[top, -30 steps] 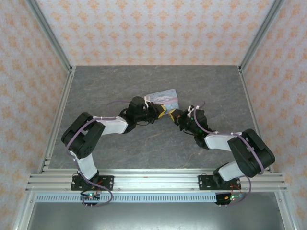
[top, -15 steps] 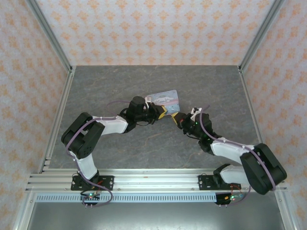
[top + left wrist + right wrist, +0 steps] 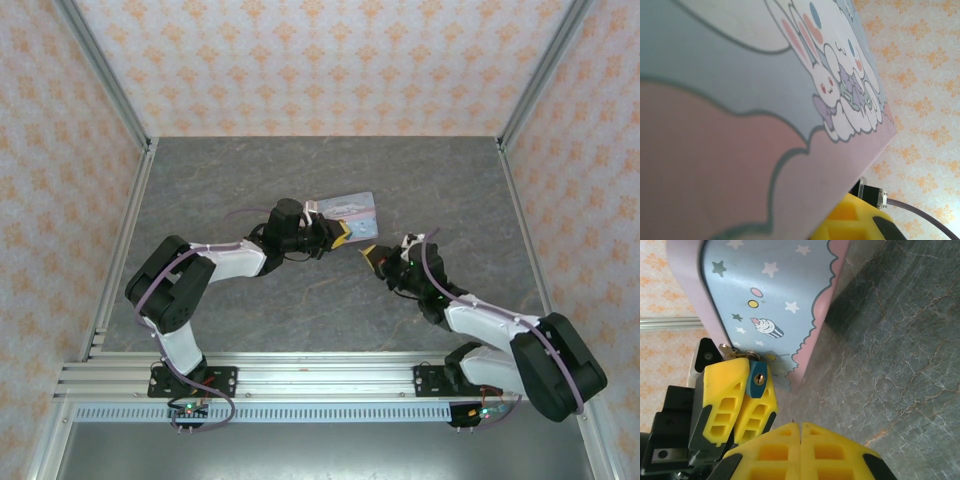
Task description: Unlock a padlock with a key
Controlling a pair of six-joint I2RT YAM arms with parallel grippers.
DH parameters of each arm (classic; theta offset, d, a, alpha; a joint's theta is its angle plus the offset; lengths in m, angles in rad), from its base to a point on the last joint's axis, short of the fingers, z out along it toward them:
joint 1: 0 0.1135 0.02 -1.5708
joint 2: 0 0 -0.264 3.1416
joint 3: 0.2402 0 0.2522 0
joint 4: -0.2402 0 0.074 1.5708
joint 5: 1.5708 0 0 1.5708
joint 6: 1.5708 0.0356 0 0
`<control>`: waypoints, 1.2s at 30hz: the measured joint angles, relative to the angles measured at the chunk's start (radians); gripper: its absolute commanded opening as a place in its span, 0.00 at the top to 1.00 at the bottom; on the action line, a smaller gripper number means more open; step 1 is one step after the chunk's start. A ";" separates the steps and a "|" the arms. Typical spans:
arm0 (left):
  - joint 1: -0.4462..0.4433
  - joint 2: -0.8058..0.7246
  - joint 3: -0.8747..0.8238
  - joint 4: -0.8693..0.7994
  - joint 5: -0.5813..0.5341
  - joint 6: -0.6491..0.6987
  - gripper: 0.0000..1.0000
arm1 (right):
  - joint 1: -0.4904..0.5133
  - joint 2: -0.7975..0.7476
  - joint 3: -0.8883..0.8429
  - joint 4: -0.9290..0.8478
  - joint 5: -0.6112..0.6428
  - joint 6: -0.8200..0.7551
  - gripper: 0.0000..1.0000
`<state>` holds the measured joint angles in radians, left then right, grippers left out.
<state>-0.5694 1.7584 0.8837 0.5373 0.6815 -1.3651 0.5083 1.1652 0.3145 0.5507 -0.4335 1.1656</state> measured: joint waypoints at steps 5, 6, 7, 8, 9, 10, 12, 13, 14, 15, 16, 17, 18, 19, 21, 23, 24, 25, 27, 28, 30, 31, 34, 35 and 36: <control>0.000 -0.003 0.000 -0.006 0.000 0.000 1.00 | 0.002 0.063 0.053 0.006 -0.003 0.000 1.00; 0.000 -0.003 0.000 -0.007 0.000 0.000 1.00 | 0.002 0.076 0.061 0.008 -0.003 0.000 1.00; 0.000 -0.003 0.000 -0.007 0.000 0.000 1.00 | 0.002 0.086 0.067 0.011 -0.004 0.000 1.00; 0.000 -0.003 0.000 -0.007 0.000 0.000 1.00 | 0.002 0.095 0.072 0.014 -0.004 0.000 1.00; 0.000 -0.003 0.000 -0.007 0.000 0.000 1.00 | 0.002 0.103 0.078 0.014 -0.004 0.000 1.00; 0.000 -0.003 0.000 -0.007 0.000 0.000 1.00 | 0.002 0.112 0.084 0.016 -0.004 0.000 1.00; 0.000 -0.003 0.000 -0.007 0.000 0.000 1.00 | 0.002 0.128 0.094 0.018 -0.004 0.000 1.00; 0.000 -0.003 0.000 -0.008 0.000 0.000 1.00 | 0.002 0.133 0.098 0.018 -0.004 0.000 1.00; 0.000 -0.004 0.000 -0.009 0.000 0.000 1.00 | 0.002 0.137 0.101 0.018 -0.004 0.000 1.00; 0.000 -0.004 0.000 -0.010 0.001 0.000 1.00 | 0.002 0.141 0.103 0.018 -0.004 0.000 1.00; 0.000 -0.004 0.000 -0.010 0.001 0.000 1.00 | 0.002 0.144 0.105 0.018 -0.004 0.000 1.00; 0.000 -0.004 0.000 -0.010 0.001 0.000 1.00 | 0.002 0.147 0.108 0.019 -0.004 0.000 1.00; 0.000 -0.004 0.000 -0.010 0.002 0.000 1.00 | 0.002 0.151 0.111 0.019 -0.004 0.000 1.00; 0.000 -0.004 0.000 -0.010 0.002 0.000 1.00 | 0.002 0.153 0.113 0.019 -0.004 0.000 1.00; 0.000 -0.004 0.000 -0.010 0.002 0.000 1.00 | 0.002 0.154 0.116 0.021 -0.004 0.000 1.00; 0.000 -0.005 0.000 -0.010 0.002 0.000 1.00 | 0.002 0.157 0.122 0.023 -0.004 0.000 1.00; 0.000 -0.005 0.000 -0.010 0.002 0.000 1.00 | 0.002 0.158 0.125 0.024 -0.004 0.000 1.00; 0.000 -0.005 0.000 -0.010 0.003 0.000 1.00 | 0.002 0.159 0.128 0.025 -0.003 0.000 1.00; 0.000 -0.005 0.000 -0.010 0.002 0.000 1.00 | 0.002 0.160 0.131 0.025 -0.004 0.000 1.00; 0.000 -0.006 0.000 -0.010 0.003 0.000 1.00 | 0.002 0.160 0.131 0.025 -0.003 0.000 1.00; 0.000 -0.009 0.000 -0.010 0.003 0.000 1.00 | 0.002 0.160 0.131 0.025 -0.003 0.000 1.00; 0.000 -0.010 0.000 -0.010 0.003 0.000 1.00 | 0.002 0.160 0.132 0.025 -0.004 0.000 1.00; 0.000 -0.010 0.000 -0.010 0.003 0.000 1.00 | 0.002 0.160 0.137 0.024 -0.003 0.000 1.00; 0.000 -0.010 0.000 -0.010 0.003 0.000 1.00 | 0.002 0.161 0.138 0.024 -0.004 0.000 1.00; 0.000 -0.010 0.000 -0.009 0.003 0.000 1.00 | 0.002 0.161 0.139 0.024 -0.003 0.000 1.00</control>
<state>-0.5694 1.7485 0.8837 0.5282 0.6846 -1.3651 0.5102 1.3266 0.4534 0.5743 -0.4370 1.1660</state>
